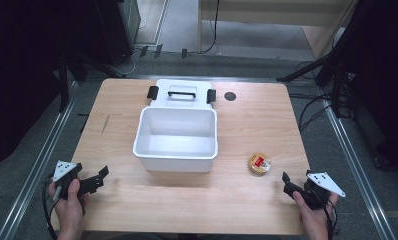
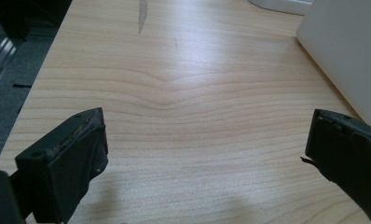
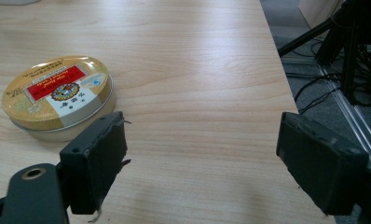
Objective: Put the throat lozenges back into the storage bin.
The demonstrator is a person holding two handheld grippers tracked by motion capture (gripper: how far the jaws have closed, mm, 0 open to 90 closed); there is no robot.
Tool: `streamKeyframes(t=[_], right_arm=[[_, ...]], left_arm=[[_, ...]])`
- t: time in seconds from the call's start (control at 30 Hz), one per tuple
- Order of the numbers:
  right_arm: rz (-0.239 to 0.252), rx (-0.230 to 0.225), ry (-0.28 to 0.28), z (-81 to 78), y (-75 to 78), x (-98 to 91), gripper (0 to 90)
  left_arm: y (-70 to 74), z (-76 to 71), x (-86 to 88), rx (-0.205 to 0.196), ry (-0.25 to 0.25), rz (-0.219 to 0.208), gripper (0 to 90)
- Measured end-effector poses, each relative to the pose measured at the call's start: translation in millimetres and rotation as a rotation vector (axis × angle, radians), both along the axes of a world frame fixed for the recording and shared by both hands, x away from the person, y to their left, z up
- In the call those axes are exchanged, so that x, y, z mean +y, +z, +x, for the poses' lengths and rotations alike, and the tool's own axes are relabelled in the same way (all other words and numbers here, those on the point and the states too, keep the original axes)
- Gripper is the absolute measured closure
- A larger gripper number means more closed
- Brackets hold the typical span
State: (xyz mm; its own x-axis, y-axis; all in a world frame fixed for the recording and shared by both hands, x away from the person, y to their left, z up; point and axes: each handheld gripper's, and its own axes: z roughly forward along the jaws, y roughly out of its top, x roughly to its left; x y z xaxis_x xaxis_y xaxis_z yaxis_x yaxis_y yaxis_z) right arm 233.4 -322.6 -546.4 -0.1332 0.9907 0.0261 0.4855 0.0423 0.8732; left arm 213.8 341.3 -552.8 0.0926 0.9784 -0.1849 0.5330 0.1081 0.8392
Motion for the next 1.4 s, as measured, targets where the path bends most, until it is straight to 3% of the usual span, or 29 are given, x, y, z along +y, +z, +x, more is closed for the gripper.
streamKeyframes(t=[0.13,0.27,0.4,0.47,0.67,0.77,1.03,1.27,1.4], right_arm=[[0.020,0.020,0.002,0.6,-0.1,-1.6,13.7],[-0.015,0.034,0.023,1.4,-0.4,0.8,13.4],[0.008,0.072,0.069,2.8,3.1,0.5,13.2],[0.005,0.088,0.108,2.1,6.4,1.4,13.2],[-0.088,0.190,0.192,5.7,10.5,6.3,13.3],[-0.136,0.263,0.232,11.6,11.5,10.8,13.2],[-0.214,0.355,0.323,25.6,23.7,27.8,13.1],[-0.344,0.455,0.418,34.9,31.2,45.8,13.1],[-0.389,0.519,0.445,40.6,35.2,52.5,13.0]], left_arm=[[0.0,-4.7,3.1,-0.047,0.003,-0.032,0.0],[0.1,-9.8,4.5,-0.094,0.005,-0.047,0.0],[0.3,-10.1,2.2,-0.099,-0.011,-0.036,0.0],[0.4,-8.8,2.7,-0.080,-0.014,-0.033,0.0],[-0.6,-4.9,5.1,-0.039,-0.023,-0.068,0.0],[-0.4,-4.8,3.8,-0.039,-0.019,-0.059,0.0],[0.0,-5.0,2.4,-0.049,-0.018,-0.041,0.0],[0.1,-4.4,1.5,-0.043,-0.019,-0.034,0.0],[0.1,-4.2,1.2,-0.041,-0.018,-0.032,0.0]])
